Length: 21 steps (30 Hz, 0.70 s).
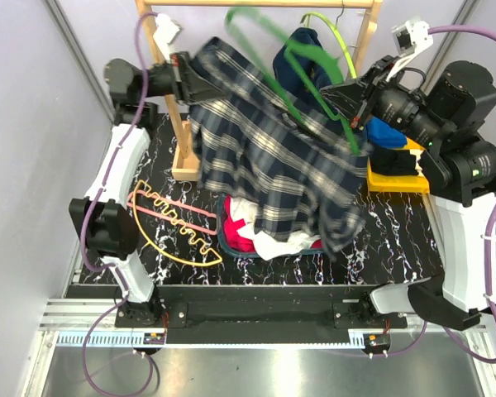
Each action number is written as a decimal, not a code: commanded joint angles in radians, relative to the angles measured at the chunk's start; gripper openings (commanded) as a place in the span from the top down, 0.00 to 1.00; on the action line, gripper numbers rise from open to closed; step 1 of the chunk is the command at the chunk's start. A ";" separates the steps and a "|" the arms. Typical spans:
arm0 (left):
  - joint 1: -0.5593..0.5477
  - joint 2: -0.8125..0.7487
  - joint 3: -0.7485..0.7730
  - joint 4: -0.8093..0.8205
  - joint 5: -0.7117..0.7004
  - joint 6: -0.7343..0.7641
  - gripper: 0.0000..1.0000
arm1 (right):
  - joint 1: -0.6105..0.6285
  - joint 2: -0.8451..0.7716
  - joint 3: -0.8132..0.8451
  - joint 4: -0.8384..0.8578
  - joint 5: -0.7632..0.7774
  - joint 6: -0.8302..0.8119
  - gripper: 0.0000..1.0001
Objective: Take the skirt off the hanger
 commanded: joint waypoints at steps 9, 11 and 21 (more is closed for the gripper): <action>0.109 -0.071 0.027 -0.081 -0.029 0.097 1.00 | -0.008 -0.169 -0.064 0.080 0.168 -0.068 1.00; 0.015 -0.063 0.033 -0.124 -0.035 0.129 1.00 | -0.008 -0.164 -0.061 0.137 0.180 -0.070 1.00; -0.301 0.052 0.030 -0.287 -0.026 0.263 1.00 | -0.008 -0.117 0.037 0.416 0.384 -0.150 1.00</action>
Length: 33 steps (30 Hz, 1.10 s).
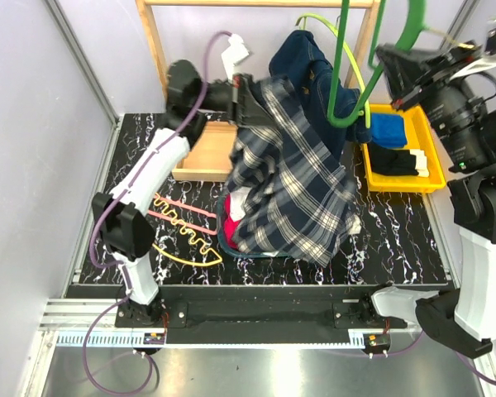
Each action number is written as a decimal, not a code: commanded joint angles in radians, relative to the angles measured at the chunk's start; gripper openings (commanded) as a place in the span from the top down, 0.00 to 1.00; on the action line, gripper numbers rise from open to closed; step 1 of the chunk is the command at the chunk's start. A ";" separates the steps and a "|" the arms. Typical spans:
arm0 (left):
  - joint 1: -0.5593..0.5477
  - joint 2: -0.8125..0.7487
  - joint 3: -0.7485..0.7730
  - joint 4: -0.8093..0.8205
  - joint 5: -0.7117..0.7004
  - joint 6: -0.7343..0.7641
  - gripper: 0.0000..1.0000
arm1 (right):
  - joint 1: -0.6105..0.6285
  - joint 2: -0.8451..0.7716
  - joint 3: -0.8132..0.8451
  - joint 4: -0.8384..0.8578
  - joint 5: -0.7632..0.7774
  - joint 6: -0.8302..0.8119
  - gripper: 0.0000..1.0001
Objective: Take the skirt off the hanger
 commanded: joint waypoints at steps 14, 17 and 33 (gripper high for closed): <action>-0.130 0.101 -0.185 -0.945 -0.489 1.072 1.00 | -0.002 0.004 0.173 0.064 0.123 -0.106 1.00; -0.130 0.130 -0.140 -1.049 -0.553 1.215 1.00 | -0.002 0.001 0.168 0.041 0.137 -0.114 1.00; -0.259 0.153 -0.314 -1.493 -0.877 1.719 0.01 | -0.002 0.014 0.142 0.003 0.135 -0.114 1.00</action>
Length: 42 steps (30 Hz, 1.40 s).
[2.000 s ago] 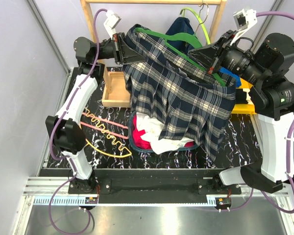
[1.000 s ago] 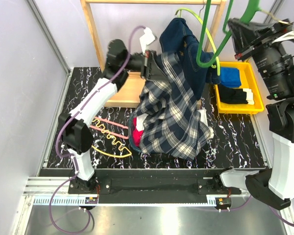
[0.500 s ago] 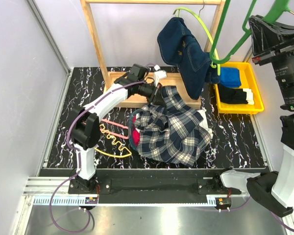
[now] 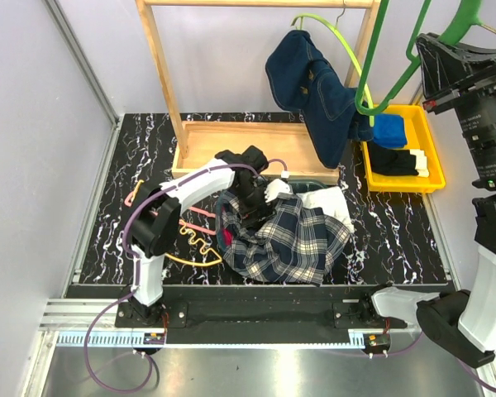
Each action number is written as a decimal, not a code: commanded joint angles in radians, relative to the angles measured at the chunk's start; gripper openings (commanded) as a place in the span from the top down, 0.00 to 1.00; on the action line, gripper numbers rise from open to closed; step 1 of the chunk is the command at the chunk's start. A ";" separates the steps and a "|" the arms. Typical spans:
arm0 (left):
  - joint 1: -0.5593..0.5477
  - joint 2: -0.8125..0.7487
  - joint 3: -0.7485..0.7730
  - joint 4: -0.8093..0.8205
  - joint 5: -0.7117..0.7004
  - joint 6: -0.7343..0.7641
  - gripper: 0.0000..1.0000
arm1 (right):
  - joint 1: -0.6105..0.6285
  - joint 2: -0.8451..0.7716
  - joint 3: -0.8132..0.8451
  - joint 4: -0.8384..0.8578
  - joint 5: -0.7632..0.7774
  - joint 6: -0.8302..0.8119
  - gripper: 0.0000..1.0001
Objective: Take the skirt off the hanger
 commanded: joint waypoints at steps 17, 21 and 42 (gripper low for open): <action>0.828 -0.270 0.552 0.542 0.418 -0.941 0.01 | -0.002 0.216 -0.122 -0.116 -0.294 0.255 1.00; 0.971 -0.408 0.401 0.681 0.472 -1.046 0.01 | 0.060 0.307 -0.124 -0.093 -0.375 0.302 1.00; 1.103 -0.539 0.014 0.968 0.550 -1.191 0.01 | 0.435 0.995 0.131 -0.078 -0.674 0.416 1.00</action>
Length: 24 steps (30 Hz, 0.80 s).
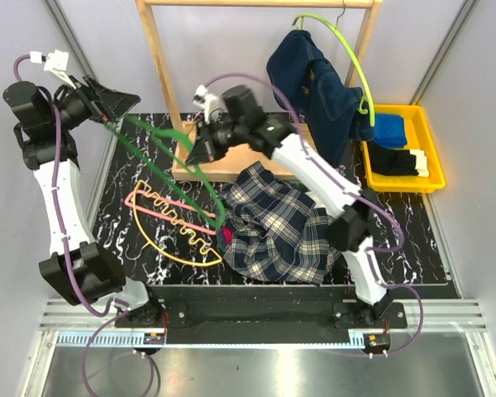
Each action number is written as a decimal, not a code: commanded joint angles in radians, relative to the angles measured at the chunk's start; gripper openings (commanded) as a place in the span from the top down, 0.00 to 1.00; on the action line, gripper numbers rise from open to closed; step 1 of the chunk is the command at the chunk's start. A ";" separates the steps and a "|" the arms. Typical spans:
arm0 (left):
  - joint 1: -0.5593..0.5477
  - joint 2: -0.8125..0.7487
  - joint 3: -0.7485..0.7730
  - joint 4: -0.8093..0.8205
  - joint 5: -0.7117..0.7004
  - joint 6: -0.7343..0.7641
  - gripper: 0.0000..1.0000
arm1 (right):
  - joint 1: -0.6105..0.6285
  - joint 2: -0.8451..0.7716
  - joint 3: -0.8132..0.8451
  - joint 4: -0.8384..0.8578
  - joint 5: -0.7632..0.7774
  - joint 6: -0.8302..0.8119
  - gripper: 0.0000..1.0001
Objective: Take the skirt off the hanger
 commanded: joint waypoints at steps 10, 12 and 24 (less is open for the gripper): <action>-0.017 0.021 -0.027 0.134 0.082 -0.024 0.01 | 0.040 0.361 -0.014 0.357 -0.259 0.289 1.00; -0.021 0.021 -0.021 0.134 0.097 -0.025 0.01 | 0.052 0.392 0.004 0.383 -0.265 0.318 1.00; -0.051 0.025 0.040 0.133 0.098 -0.073 0.01 | 0.053 0.209 -0.022 0.192 0.000 0.091 0.00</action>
